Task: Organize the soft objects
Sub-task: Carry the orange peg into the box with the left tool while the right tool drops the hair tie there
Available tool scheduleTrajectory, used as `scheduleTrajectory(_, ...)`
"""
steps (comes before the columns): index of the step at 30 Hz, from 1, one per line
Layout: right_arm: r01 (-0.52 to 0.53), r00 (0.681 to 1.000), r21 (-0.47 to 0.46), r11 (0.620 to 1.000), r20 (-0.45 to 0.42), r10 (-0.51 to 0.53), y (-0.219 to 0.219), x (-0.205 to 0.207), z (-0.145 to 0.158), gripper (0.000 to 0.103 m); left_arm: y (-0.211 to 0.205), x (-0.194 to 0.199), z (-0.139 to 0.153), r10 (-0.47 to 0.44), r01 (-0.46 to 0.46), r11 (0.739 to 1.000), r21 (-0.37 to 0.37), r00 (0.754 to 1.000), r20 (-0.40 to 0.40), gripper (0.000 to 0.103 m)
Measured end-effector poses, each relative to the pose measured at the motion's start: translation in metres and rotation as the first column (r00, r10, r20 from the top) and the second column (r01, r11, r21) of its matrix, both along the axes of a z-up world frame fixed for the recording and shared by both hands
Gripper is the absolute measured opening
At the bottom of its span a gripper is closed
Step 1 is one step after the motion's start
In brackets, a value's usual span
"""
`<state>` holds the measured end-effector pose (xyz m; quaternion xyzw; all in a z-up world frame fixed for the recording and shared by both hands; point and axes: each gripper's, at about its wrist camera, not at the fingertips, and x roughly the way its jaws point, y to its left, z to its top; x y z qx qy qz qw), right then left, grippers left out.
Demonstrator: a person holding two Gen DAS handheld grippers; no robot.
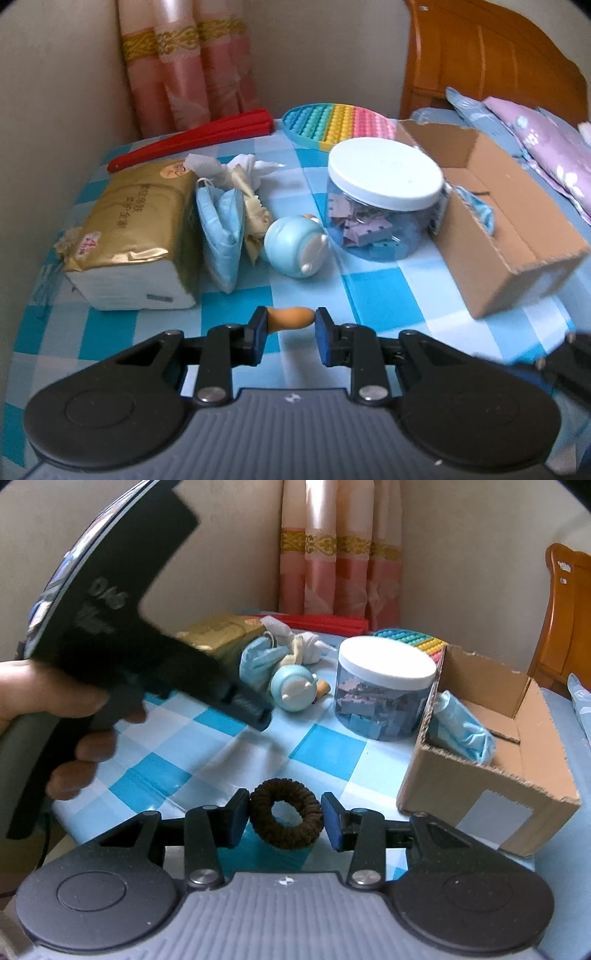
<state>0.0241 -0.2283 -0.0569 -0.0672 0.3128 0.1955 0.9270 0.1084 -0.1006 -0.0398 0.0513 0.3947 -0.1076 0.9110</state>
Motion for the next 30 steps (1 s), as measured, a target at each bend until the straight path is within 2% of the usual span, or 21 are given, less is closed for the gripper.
scheduleTrajectory(10, 0.031, 0.995, -0.033, 0.999, 0.101, -0.027, -0.027, -0.007, 0.044, 0.047, -0.004, -0.022, 0.03, -0.121, 0.12, 0.992, -0.035, 0.992, -0.023, 0.026)
scheduleTrajectory(15, 0.108, 0.983, -0.061, 0.992, 0.159, -0.097, -0.056, 0.011, 0.061, 0.048, -0.018, -0.017, 0.042, -0.169, 0.169, 0.985, -0.044, 0.985, -0.014, 0.026)
scheduleTrajectory(19, 0.163, 0.977, -0.074, 0.984, 0.154, -0.15, -0.077, 0.035, 0.063, 0.048, -0.036, -0.008, 0.056, -0.21, 0.21, 0.977, -0.025, 0.978, 0.022, 0.026)
scheduleTrajectory(22, 0.175, 0.977, -0.077, 0.981, 0.139, -0.164, -0.085, 0.048, 0.058, 0.054, -0.051, 0.004, 0.068, -0.244, 0.246, 0.969, -0.033, 0.969, 0.04, 0.026)
scheduleTrajectory(24, 0.177, 0.978, -0.083, 0.981, 0.128, -0.165, -0.087, 0.05, 0.054, 0.061, -0.062, 0.013, 0.076, -0.262, 0.264, 0.964, -0.041, 0.964, 0.055, 0.026)
scheduleTrajectory(26, 0.18, 0.977, -0.072, 0.981, 0.129, -0.17, -0.089, 0.046, 0.051, 0.08, -0.077, 0.023, 0.083, -0.295, 0.298, 0.954, -0.036, 0.952, 0.078, 0.026)
scheduleTrajectory(30, 0.171, 0.977, -0.037, 0.985, 0.135, -0.164, -0.094, 0.034, 0.052, 0.092, -0.107, 0.049, 0.084, -0.341, 0.344, 0.938, -0.037, 0.937, 0.071, 0.026)
